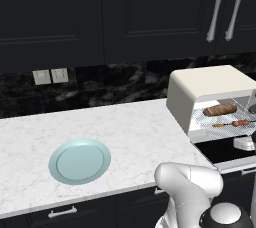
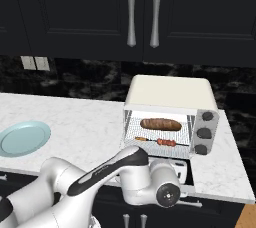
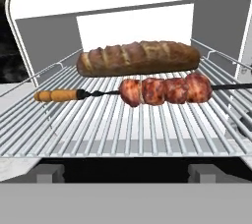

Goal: Pick up the kebab skewer and baguette bread, and place them inside the toaster oven. Close the toaster oven door and start by setting the timer.

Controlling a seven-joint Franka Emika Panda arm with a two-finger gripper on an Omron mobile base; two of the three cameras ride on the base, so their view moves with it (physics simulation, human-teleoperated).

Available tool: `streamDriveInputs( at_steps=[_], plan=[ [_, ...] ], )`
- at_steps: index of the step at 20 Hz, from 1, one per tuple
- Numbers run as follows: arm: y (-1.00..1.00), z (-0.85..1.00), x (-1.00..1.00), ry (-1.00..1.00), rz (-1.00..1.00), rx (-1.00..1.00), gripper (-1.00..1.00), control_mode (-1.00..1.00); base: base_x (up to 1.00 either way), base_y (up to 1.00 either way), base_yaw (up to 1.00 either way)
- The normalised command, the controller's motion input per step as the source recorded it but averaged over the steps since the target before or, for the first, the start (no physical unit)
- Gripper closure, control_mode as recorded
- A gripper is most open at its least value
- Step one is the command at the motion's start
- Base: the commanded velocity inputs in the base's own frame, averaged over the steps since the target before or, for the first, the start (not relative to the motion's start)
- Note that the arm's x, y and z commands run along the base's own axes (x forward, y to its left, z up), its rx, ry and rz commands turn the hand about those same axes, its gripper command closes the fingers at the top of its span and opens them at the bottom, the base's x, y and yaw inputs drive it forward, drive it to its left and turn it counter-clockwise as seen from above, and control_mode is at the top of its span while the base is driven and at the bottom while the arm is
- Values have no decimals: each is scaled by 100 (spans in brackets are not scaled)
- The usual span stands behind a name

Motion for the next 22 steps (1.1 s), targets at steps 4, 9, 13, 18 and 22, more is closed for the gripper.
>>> streamDriveInputs(
  at_steps=[4, 9, 13, 18, 22],
  plan=[
    [0, 2, -8, 0, 0, 0, -100, -100, 0, 0, 0],
    [0, 11, -2, 0, 0, 0, -100, -100, 0, 0, 0],
    [0, 15, 0, 0, 0, 0, -100, -100, 0, 0, 0],
    [0, 1, 0, 0, 0, 0, -100, -100, 0, 0, 0],
    [0, 0, 0, 0, 0, 0, -100, -100, 0, 0, 0]
  ],
)
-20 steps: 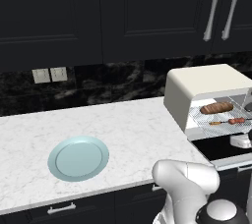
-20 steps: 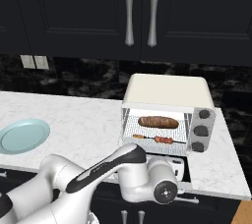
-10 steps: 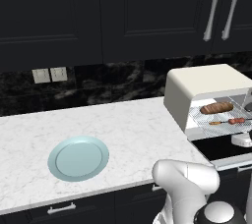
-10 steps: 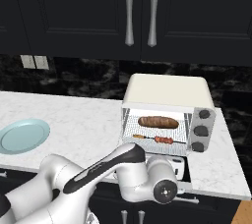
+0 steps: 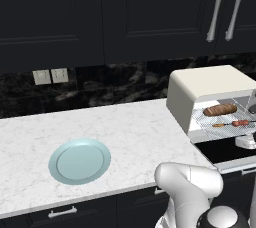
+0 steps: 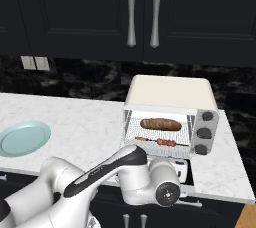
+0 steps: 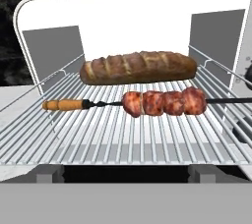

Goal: Pick up the kebab skewer and baguette bread, and place them inside the toaster oven. Close the toaster oven door and start by setting the timer.

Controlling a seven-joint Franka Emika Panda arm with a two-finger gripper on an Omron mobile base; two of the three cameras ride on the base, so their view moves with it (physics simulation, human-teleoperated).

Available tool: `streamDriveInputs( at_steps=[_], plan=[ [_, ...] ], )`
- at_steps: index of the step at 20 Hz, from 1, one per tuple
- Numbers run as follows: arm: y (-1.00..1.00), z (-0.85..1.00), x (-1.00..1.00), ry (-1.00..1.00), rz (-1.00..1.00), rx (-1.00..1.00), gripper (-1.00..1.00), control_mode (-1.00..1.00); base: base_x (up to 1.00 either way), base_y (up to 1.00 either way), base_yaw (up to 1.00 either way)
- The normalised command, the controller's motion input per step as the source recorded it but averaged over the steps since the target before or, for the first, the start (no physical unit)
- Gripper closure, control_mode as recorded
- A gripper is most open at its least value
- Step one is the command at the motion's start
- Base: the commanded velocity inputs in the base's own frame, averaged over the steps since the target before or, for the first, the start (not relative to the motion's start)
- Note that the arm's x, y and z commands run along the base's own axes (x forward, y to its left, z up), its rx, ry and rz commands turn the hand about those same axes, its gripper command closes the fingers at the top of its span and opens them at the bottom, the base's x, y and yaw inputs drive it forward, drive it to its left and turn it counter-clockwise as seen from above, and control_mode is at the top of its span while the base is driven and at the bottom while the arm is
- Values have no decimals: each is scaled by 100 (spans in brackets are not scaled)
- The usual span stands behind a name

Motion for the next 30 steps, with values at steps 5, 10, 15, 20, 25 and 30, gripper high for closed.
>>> streamDriveInputs(
  at_steps=[5, 10, 15, 20, 25, 30],
  plan=[
    [0, 0, 2, 0, 0, 0, -100, -100, 0, 0, 0],
    [0, 0, 6, 0, 0, 0, -100, -100, 0, 0, 0],
    [0, 0, 8, 0, 0, 0, -100, -100, 0, 0, 0],
    [0, 0, 2, 0, 0, 0, -100, -100, 0, 0, 0],
    [0, -1, 3, 0, 0, 0, -100, -100, 0, 0, 0],
    [0, -1, 2, 0, 0, 0, -100, -100, 0, 0, 0]
  ],
)
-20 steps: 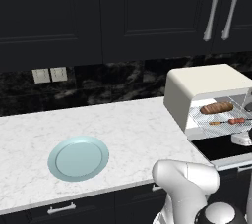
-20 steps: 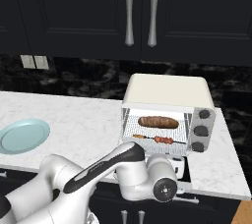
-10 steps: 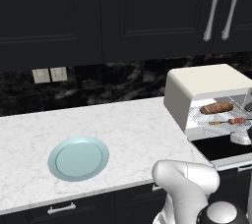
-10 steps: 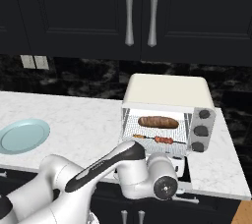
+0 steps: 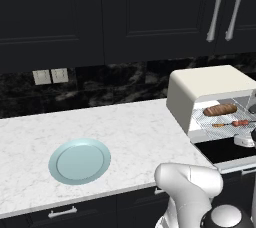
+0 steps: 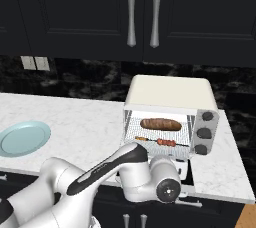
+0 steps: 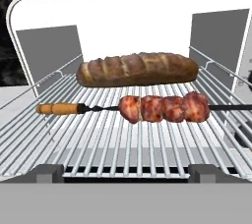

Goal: Pick up the kebab skewer and baguette bread, and place them inside the toaster oven. Close the toaster oven door and start by setting the timer.

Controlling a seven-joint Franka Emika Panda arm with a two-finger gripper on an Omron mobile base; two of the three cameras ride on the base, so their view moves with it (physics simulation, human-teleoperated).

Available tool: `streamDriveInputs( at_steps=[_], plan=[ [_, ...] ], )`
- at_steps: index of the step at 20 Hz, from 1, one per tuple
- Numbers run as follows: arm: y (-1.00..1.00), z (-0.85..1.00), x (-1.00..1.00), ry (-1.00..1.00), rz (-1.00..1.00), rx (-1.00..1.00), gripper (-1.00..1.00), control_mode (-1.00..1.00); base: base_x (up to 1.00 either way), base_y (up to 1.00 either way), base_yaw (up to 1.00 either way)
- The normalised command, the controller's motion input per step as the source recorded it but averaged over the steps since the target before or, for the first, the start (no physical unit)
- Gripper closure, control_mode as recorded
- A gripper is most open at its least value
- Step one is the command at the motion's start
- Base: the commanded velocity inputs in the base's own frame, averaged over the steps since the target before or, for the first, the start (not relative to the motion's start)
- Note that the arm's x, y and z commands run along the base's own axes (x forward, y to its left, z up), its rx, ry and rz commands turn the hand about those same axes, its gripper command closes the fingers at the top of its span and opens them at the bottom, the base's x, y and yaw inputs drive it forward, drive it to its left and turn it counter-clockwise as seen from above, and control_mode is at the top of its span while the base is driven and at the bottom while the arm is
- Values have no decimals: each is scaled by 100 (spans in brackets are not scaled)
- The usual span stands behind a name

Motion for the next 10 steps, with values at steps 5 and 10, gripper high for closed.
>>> streamDriveInputs(
  at_steps=[5, 10],
  plan=[
    [0, -4, 1, 0, 0, 0, -100, -100, 0, 0, 0],
    [0, -1, 7, 0, 0, 0, -100, -100, 0, 0, 0]
  ],
)
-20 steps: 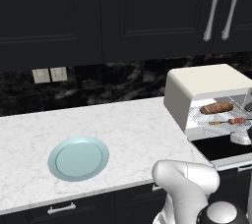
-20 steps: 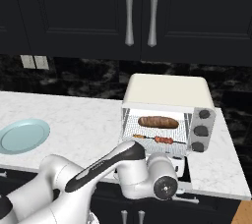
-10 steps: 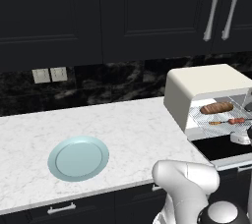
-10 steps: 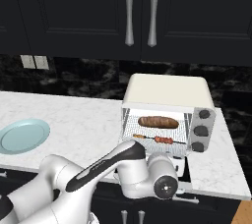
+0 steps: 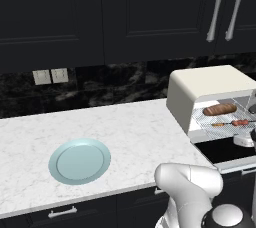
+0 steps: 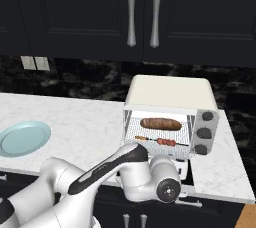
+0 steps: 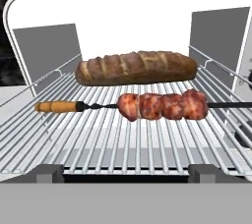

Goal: Pick up the kebab skewer and baguette bread, and place them inside the toaster oven. Close the toaster oven door and start by setting the timer.

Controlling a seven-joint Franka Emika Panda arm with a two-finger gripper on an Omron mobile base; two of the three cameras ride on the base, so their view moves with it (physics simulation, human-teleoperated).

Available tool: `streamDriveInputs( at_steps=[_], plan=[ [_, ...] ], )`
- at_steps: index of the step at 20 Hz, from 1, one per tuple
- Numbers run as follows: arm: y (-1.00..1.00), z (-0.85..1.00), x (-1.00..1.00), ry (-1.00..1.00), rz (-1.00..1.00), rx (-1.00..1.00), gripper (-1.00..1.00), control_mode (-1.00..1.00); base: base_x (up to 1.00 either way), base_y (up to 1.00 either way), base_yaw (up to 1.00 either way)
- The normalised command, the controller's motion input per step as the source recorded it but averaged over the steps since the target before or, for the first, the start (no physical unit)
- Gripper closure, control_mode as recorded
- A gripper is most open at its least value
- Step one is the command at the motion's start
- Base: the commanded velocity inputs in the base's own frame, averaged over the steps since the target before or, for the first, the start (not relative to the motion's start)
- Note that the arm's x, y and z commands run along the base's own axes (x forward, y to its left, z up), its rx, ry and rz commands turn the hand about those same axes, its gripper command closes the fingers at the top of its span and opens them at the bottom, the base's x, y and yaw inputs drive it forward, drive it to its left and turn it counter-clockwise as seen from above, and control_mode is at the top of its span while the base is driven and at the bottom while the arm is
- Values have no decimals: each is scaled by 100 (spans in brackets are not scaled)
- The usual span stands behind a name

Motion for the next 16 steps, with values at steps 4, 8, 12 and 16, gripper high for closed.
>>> streamDriveInputs(
  at_steps=[4, 8, 12, 16],
  plan=[
    [0, 0, 9, 0, 0, 0, -100, -100, 0, 0, 0],
    [0, 0, 10, 0, 0, 0, -100, -100, 0, 0, 0],
    [0, 0, 12, 0, 0, 0, -100, -100, 0, 0, 0],
    [0, 0, 13, 0, 0, 0, -100, -100, 0, 0, 0]
  ],
)
